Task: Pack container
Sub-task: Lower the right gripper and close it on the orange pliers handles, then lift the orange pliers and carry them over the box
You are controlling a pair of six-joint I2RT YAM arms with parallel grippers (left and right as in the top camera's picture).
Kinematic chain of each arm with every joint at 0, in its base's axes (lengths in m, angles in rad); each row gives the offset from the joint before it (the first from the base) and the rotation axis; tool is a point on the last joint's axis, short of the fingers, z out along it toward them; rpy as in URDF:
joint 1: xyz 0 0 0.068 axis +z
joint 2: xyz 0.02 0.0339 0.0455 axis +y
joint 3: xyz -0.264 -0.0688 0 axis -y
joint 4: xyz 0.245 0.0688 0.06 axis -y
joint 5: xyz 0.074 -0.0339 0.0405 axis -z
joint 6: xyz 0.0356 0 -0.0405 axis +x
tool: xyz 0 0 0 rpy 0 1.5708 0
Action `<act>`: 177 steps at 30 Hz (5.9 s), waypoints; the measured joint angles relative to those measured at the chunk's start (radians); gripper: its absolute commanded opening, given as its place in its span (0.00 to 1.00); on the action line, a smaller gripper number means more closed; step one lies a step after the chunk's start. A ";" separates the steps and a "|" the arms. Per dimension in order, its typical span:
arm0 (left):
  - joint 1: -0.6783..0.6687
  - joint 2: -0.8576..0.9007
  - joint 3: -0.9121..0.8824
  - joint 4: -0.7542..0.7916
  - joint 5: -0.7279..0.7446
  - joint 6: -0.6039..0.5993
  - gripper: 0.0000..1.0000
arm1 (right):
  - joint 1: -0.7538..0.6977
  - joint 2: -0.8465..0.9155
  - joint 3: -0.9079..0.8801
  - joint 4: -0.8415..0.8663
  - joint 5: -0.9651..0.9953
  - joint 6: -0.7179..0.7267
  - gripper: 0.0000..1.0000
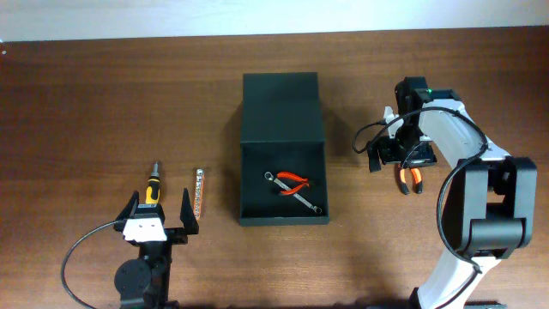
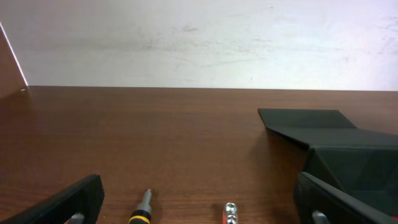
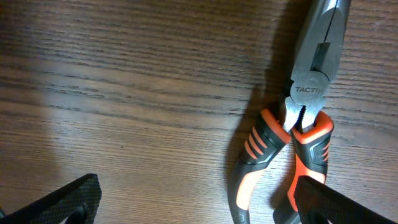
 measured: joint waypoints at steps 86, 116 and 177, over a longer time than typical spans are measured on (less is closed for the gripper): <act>0.000 0.000 0.000 0.000 0.000 0.000 0.99 | 0.000 0.000 -0.130 0.135 0.025 0.091 0.90; 0.000 0.000 0.000 0.000 0.000 0.000 0.99 | -0.001 -0.002 -0.131 0.156 0.017 0.092 0.11; 0.000 0.000 0.000 0.000 0.000 0.000 0.99 | 0.723 -0.028 0.435 -0.262 -0.037 -0.089 0.04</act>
